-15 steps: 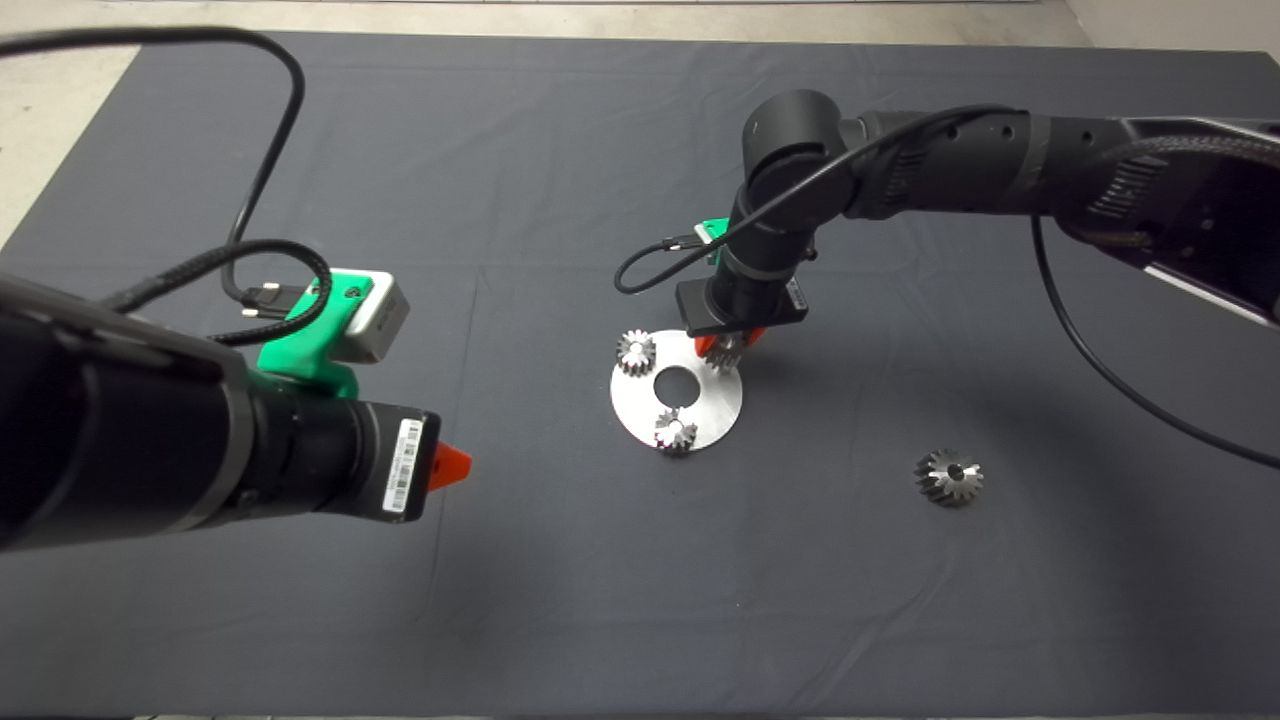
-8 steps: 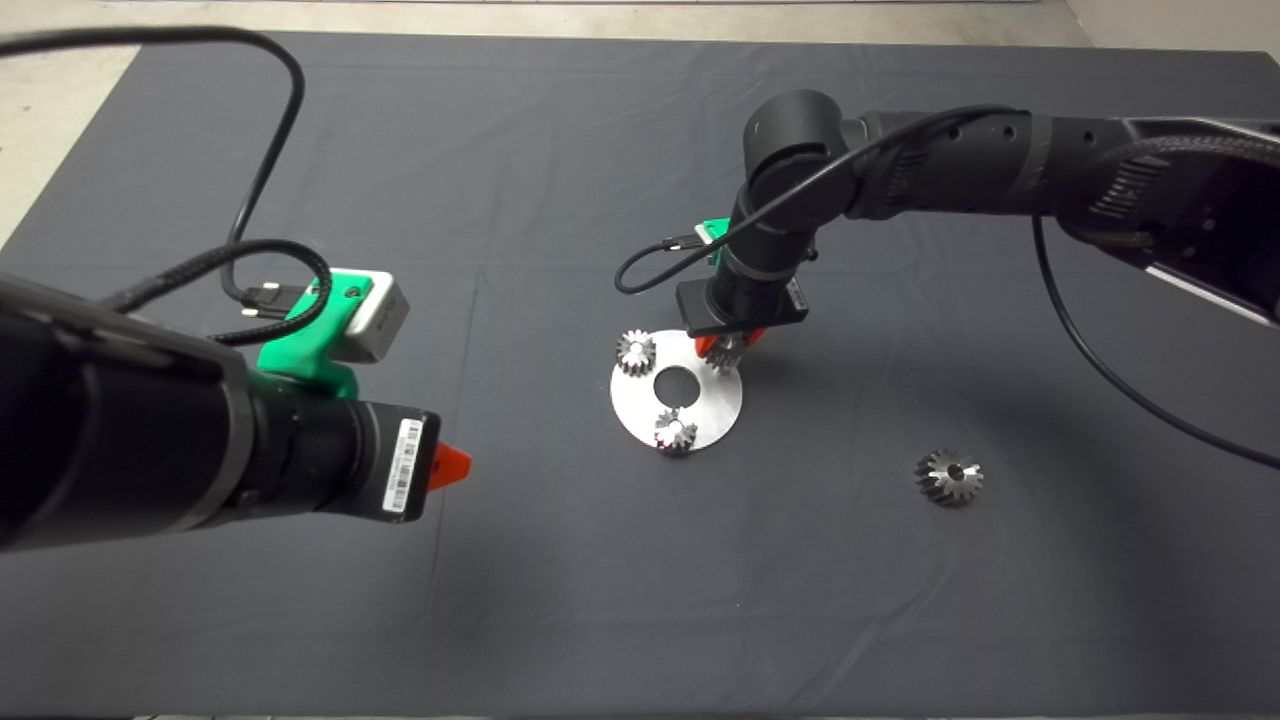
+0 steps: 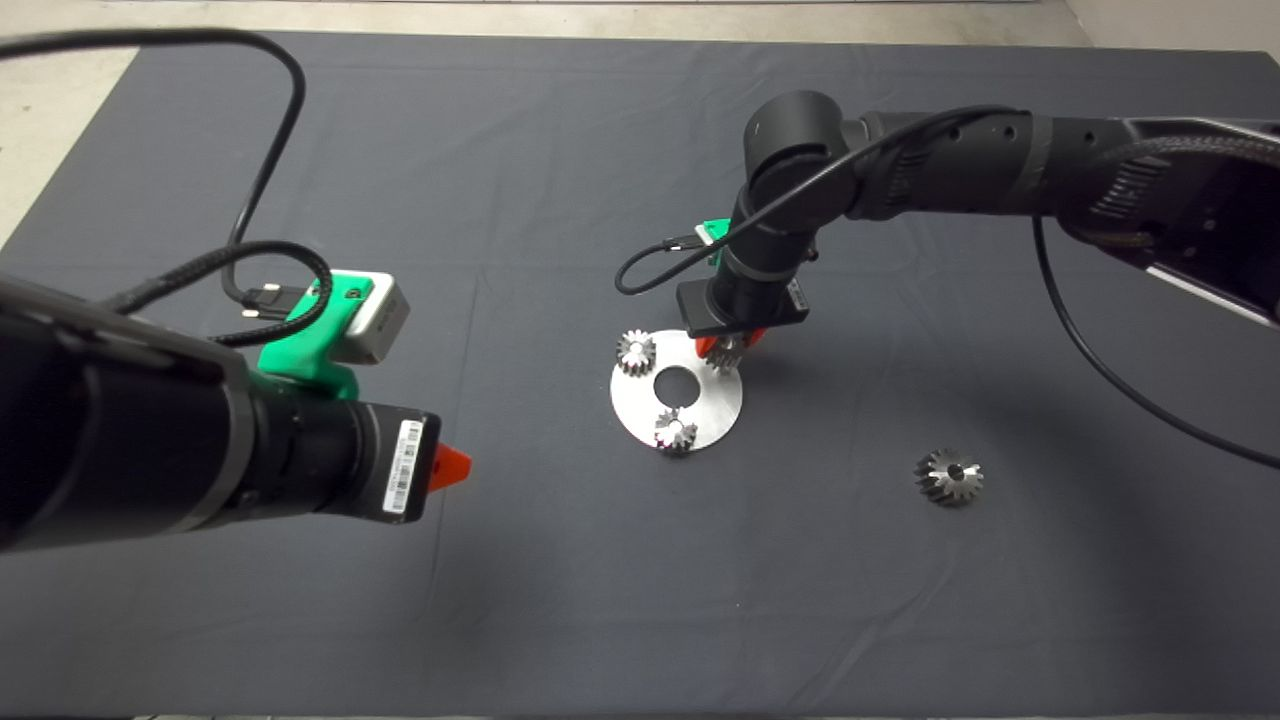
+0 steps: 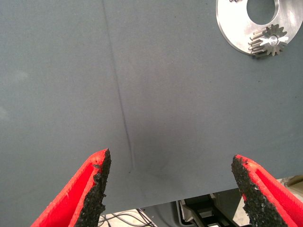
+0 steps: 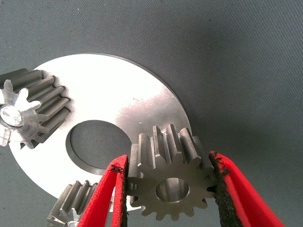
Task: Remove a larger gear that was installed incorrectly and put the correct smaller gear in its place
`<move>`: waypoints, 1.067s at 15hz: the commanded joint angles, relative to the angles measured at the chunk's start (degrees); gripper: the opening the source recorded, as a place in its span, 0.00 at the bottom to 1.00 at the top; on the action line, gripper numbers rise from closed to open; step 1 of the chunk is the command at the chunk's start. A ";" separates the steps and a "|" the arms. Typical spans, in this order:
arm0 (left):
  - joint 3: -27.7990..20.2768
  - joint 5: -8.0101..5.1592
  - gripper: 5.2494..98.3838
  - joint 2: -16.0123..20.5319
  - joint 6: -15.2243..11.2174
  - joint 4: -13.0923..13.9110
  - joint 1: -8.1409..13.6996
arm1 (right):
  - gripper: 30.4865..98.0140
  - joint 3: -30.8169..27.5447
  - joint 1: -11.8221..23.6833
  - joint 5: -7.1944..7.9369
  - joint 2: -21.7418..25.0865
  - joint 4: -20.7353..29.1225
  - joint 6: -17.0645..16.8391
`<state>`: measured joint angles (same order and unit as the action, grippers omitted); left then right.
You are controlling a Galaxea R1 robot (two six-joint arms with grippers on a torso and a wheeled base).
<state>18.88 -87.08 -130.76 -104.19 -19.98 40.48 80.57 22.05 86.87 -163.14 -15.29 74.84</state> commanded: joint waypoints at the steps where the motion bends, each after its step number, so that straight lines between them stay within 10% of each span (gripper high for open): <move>1: 0.70 -0.55 0.63 0.01 0.31 -0.85 0.48 | 0.08 -1.96 0.01 6.47 1.66 1.61 0.87; 16: 1.58 -1.34 0.63 0.54 2.42 -0.85 -0.84 | 0.08 -9.22 -0.08 6.21 5.06 2.45 4.97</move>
<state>20.50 -87.19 -130.54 -102.34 -20.03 39.19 72.08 20.94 87.15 -157.90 -14.62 79.24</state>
